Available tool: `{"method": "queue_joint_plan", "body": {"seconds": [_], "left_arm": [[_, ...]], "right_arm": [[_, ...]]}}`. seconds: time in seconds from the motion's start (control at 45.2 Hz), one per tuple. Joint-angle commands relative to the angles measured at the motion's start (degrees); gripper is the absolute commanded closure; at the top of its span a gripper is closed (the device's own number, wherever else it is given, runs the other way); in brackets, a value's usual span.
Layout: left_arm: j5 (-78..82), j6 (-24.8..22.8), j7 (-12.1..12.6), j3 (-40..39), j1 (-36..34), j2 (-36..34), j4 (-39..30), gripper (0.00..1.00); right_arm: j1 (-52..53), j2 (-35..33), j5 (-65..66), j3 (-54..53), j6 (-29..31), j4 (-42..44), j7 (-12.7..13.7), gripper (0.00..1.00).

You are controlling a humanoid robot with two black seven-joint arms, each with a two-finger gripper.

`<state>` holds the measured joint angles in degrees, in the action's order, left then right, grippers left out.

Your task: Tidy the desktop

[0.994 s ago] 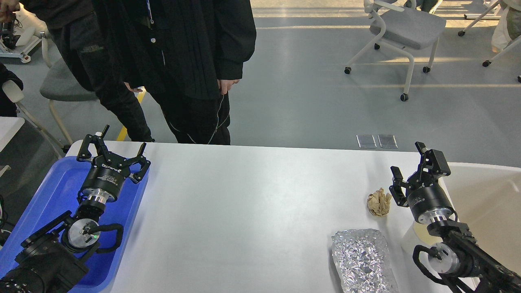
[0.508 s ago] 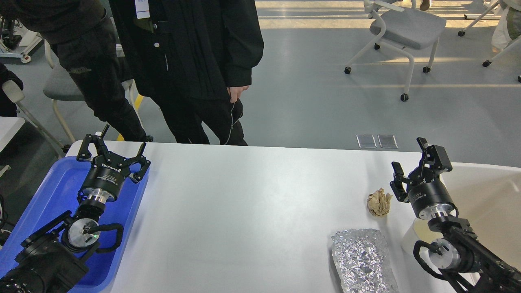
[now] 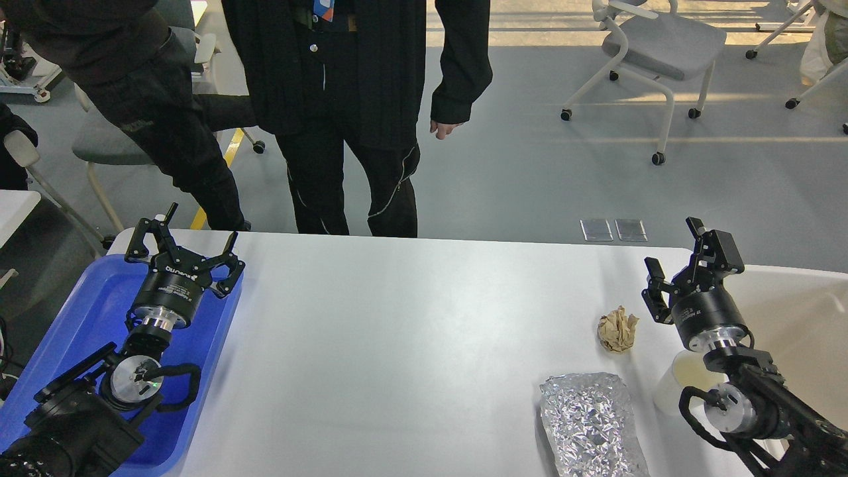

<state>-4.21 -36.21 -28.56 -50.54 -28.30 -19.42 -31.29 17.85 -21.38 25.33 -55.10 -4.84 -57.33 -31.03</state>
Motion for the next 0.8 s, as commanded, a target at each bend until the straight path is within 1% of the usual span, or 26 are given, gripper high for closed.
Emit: {"method": "queue_joint_plan", "body": {"seconds": [0.0, 0.088, 0.177, 0.309, 0.464, 0.575, 0.619, 0.685, 0.729, 0.773], "left_arm": [[0.1, -0.5, 0.0, 0.0, 0.0, 0.0, 0.0, 0.00], [0.2, -0.5, 0.0, 0.2, 0.0, 0.1, -0.1, 0.00], [0.3, -0.6, 0.0, 0.2, 0.0, 0.1, -0.1, 0.00], [0.3, -0.6, 0.0, 0.2, 0.0, 0.1, -0.1, 0.00], [0.3, -0.6, 0.0, 0.2, 0.0, 0.1, -0.1, 0.00], [0.2, -0.6, 0.0, 0.2, 0.0, 0.1, -0.1, 0.00], [0.2, -0.5, 0.0, 0.2, 0.0, 0.1, -0.1, 0.00], [0.2, -0.5, 0.0, 0.1, 0.0, 0.1, -0.1, 0.00], [0.2, -0.5, 0.0, 0.2, 0.0, 0.1, -0.1, 0.00], [0.2, -0.5, 0.0, 0.2, -0.1, 0.1, -0.1, 0.00]], "right_arm": [[0.2, -0.6, 0.1, 0.3, -0.1, 0.2, 0.0, 0.00], [-0.2, -1.2, -0.1, -0.2, 0.0, -1.0, 0.2, 0.00], [-0.2, -3.0, -0.3, 0.1, -0.3, -2.0, 1.6, 0.00], [0.8, -7.6, -2.5, 0.4, 0.3, -2.1, 6.5, 0.00], [2.7, -11.1, -3.6, 0.8, 1.5, -2.1, 9.6, 0.00], [2.8, -12.1, -3.5, 0.7, 2.5, -2.3, 10.3, 0.00], [3.0, -13.2, -3.4, 0.9, 4.7, -2.6, 10.3, 0.00], [3.1, -15.2, -2.7, 1.1, 6.2, -4.3, 10.5, 0.00], [3.2, -16.7, -2.7, 1.8, 6.5, -5.6, 11.2, 0.00], [3.6, -18.5, -2.7, 3.4, 6.7, -7.1, 12.6, 0.00]]}}
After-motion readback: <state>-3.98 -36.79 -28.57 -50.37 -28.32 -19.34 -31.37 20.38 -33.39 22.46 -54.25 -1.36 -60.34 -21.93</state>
